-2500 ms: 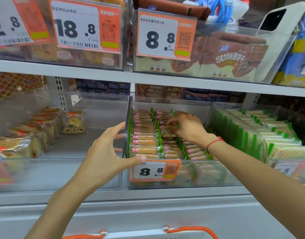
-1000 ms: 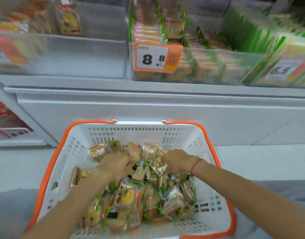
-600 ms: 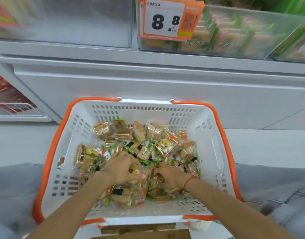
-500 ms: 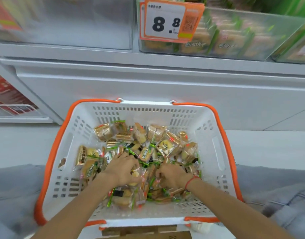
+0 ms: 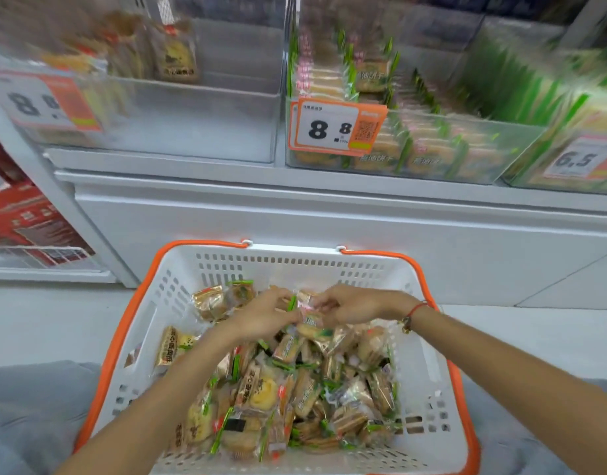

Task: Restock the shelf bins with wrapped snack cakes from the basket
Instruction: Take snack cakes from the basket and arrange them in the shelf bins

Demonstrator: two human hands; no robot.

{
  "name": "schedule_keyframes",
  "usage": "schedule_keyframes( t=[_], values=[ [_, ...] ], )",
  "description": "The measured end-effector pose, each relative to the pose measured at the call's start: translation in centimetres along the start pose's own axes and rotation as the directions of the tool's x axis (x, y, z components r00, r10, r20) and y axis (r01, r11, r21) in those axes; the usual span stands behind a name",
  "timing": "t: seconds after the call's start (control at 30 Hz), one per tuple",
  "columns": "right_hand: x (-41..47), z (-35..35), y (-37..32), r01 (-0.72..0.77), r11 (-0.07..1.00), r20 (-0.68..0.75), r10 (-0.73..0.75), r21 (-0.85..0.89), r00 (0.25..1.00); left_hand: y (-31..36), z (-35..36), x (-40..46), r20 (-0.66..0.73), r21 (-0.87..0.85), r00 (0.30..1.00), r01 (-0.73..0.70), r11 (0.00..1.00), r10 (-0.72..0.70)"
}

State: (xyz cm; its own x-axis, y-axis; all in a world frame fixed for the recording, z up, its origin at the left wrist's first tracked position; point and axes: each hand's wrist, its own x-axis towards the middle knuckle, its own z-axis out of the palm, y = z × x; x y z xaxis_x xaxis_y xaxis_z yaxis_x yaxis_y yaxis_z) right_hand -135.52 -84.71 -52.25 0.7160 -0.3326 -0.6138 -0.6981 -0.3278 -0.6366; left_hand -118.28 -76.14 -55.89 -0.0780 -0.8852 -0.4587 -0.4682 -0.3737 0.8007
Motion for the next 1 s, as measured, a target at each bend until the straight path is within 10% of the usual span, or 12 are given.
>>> schedule_keyframes(
  t=[0.17, 0.37, 0.63, 0.77, 1.0],
  values=[
    [-3.6, -5.9, -3.4, 0.084, 0.992, -0.305, -0.051, 0.096, 0.951, 6.0, -2.8, -1.0, -0.269, -0.284, 0.958, -0.178, 0.942, 0.099],
    [-8.7, -10.0, -7.5, 0.387, 0.922, -0.635, -0.289, 0.016, 0.717, 13.3, -6.0, -3.3, -0.488, -0.401, 0.826, -0.5, 0.767, 0.284],
    [-10.4, -16.5, -8.9, 0.537, 0.837, -0.944, -0.255, -0.105, 0.211, 18.4, -12.8, -2.6, -0.807, 0.166, 0.34, -0.654, 0.738, 0.483],
    [-9.3, -21.6, -8.4, 0.322, 0.928, -0.976, -0.211, -0.186, 0.044, 19.4, -15.1, -0.7, -0.69, 0.423, 0.396, -0.459, 0.782, 0.606],
    [-5.1, -25.6, -7.7, -0.026, 0.972, -0.905, -0.209, -0.235, 0.371, 19.9, -15.1, 1.0, -0.585, 0.396, 0.521, -0.486, 0.779, 0.622]
  ],
)
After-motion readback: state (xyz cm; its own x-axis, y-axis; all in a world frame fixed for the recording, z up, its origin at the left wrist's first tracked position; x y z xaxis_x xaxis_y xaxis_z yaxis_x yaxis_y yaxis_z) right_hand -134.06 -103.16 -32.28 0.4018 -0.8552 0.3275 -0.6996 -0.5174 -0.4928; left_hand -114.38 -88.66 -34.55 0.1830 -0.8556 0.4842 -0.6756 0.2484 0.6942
